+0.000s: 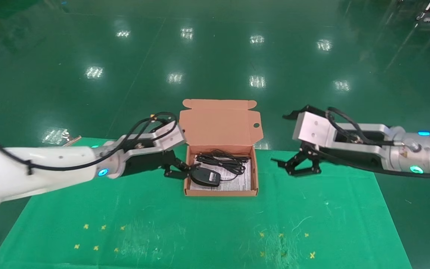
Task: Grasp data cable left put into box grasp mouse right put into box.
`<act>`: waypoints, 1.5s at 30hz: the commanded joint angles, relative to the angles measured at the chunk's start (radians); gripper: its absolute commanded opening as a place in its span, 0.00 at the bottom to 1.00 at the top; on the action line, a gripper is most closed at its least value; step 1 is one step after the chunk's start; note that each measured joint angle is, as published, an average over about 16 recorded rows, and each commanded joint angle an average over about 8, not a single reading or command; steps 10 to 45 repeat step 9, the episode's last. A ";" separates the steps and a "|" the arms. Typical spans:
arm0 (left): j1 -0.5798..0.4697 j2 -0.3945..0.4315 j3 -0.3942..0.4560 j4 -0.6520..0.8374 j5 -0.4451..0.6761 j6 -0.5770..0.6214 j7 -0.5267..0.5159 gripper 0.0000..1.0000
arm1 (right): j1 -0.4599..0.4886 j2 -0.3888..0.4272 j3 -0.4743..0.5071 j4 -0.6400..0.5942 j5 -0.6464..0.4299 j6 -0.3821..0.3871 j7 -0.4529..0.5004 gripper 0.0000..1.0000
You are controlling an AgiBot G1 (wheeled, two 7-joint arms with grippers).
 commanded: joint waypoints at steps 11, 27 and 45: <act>0.073 -0.101 -0.116 -0.071 -0.188 0.164 0.011 1.00 | -0.076 0.032 0.073 -0.005 0.191 -0.105 -0.010 1.00; 0.073 -0.101 -0.116 -0.071 -0.188 0.164 0.011 1.00 | -0.076 0.032 0.073 -0.005 0.191 -0.105 -0.010 1.00; 0.073 -0.101 -0.116 -0.071 -0.188 0.164 0.011 1.00 | -0.076 0.032 0.073 -0.005 0.191 -0.105 -0.010 1.00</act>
